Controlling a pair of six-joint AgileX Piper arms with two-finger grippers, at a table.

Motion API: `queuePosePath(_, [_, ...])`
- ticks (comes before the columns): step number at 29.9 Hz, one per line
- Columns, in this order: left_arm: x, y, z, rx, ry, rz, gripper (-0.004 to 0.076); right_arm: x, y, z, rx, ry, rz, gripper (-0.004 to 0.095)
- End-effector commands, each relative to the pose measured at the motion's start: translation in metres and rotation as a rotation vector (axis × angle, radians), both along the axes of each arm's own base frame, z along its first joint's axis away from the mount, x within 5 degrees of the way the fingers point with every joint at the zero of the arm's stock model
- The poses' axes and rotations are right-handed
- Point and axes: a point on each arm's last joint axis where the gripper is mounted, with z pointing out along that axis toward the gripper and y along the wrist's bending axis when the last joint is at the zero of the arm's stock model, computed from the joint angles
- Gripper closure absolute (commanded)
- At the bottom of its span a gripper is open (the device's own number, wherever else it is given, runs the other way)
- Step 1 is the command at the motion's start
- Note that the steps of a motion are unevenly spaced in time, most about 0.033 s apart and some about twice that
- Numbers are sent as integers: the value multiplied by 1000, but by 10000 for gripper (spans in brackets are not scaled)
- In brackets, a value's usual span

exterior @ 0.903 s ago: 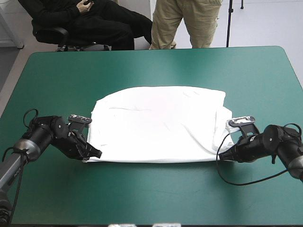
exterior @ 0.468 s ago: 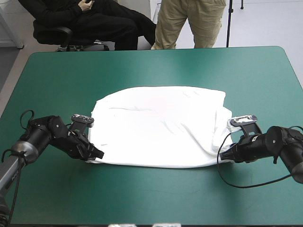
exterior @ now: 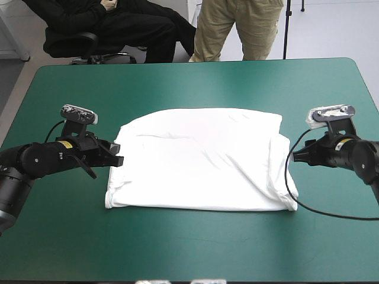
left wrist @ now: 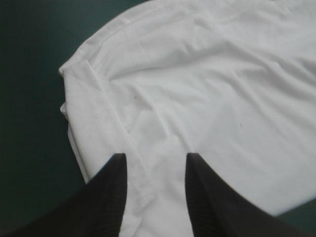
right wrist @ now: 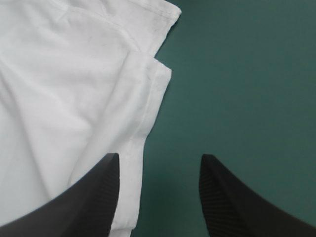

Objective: Fold the cloth

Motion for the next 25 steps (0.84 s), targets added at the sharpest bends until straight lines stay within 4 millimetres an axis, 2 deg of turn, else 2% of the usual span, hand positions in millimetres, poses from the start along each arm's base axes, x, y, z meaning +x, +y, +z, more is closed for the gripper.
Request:
queuePosePath(1, [6,-1,17,-54,-87,33,433,28,-6,3,18,-32,-32,433])
queuePosePath(10, [9,-2,9,-49,-31,22,433,94,-6,-59,55,126,4,435])
queuePosePath(16, [9,-3,9,-49,-30,22,433,116,-4,-99,81,224,18,452])
queuePosePath(21, [12,-3,6,-46,-13,20,433,125,3,-124,120,289,56,540])
queuePosePath(24, [12,-4,3,-43,16,11,433,126,2,-131,112,310,65,656])
queuePosePath(25, [13,-4,2,-42,23,9,434,127,2,-132,106,312,70,727])
